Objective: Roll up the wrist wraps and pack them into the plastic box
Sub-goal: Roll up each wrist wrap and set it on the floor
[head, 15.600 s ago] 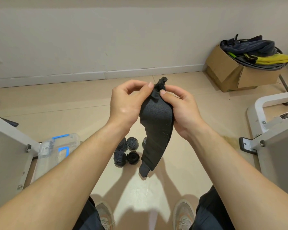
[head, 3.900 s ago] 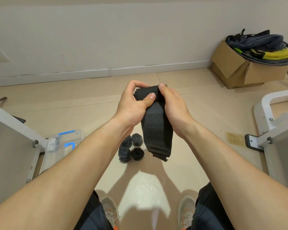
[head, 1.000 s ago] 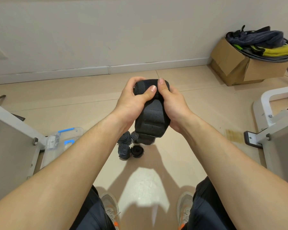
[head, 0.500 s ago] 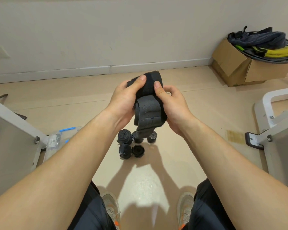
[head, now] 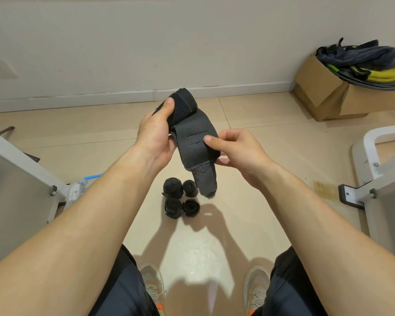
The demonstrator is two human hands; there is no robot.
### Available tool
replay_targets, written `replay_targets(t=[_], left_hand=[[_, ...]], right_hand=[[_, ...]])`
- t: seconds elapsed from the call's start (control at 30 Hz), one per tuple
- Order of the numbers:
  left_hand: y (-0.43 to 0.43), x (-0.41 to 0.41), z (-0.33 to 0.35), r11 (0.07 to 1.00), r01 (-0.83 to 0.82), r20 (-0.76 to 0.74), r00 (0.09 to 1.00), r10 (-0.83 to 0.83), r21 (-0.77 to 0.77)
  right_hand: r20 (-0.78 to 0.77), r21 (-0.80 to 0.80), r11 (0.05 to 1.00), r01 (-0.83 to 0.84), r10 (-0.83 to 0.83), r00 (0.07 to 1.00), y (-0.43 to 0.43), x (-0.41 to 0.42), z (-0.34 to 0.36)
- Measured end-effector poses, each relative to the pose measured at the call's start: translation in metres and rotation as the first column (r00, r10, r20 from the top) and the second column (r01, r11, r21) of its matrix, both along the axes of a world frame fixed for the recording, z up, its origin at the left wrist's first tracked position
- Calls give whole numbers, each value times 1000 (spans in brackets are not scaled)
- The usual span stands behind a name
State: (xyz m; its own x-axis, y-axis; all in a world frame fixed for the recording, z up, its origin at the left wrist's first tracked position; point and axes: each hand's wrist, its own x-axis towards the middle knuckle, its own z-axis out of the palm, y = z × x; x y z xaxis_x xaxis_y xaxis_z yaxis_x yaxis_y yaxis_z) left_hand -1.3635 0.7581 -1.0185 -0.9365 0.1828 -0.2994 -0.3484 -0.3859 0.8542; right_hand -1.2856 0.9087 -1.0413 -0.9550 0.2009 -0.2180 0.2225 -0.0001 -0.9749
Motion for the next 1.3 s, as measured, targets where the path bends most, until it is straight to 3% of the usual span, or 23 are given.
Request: replay_targets(t=[0.1, 0.23, 0.43, 0.63, 0.83, 1.0, 1.13, 1.3], left_hand=[[-2, -4, -3, 998, -32, -14, 999, 31, -62], [-2, -7, -7, 966, -159, -107, 984, 139, -204], [8, -5, -21, 917, -180, -241, 966, 96, -356], [8, -9, -18, 948, -146, -119, 986, 117, -284], [0, -17, -17, 978, -152, 48, 986, 161, -145], [1, -17, -22, 952, -183, -65, 983, 172, -247], [6, -11, -25, 913, -159, -225, 971, 76, -376], [11, -6, -27, 916, -84, -279, 960, -32, -392]], right_hand=[[-30, 151, 988, 39, -35, 999, 2, 1, 0], [-117, 187, 982, 30, -8, 993, 1, 0, 4], [-65, 242, 970, 34, -19, 998, -4, -2, -1], [-138, 352, 921, 169, -128, 982, -2, -3, -1], [14, 416, 909, -41, 38, 999, -3, 4, 1], [71, 204, 977, -61, 47, 996, -3, 5, 5], [2, 72, 997, 18, -18, 1000, -2, 3, 7], [-71, -9, 998, 64, -65, 995, -4, 1, 9]])
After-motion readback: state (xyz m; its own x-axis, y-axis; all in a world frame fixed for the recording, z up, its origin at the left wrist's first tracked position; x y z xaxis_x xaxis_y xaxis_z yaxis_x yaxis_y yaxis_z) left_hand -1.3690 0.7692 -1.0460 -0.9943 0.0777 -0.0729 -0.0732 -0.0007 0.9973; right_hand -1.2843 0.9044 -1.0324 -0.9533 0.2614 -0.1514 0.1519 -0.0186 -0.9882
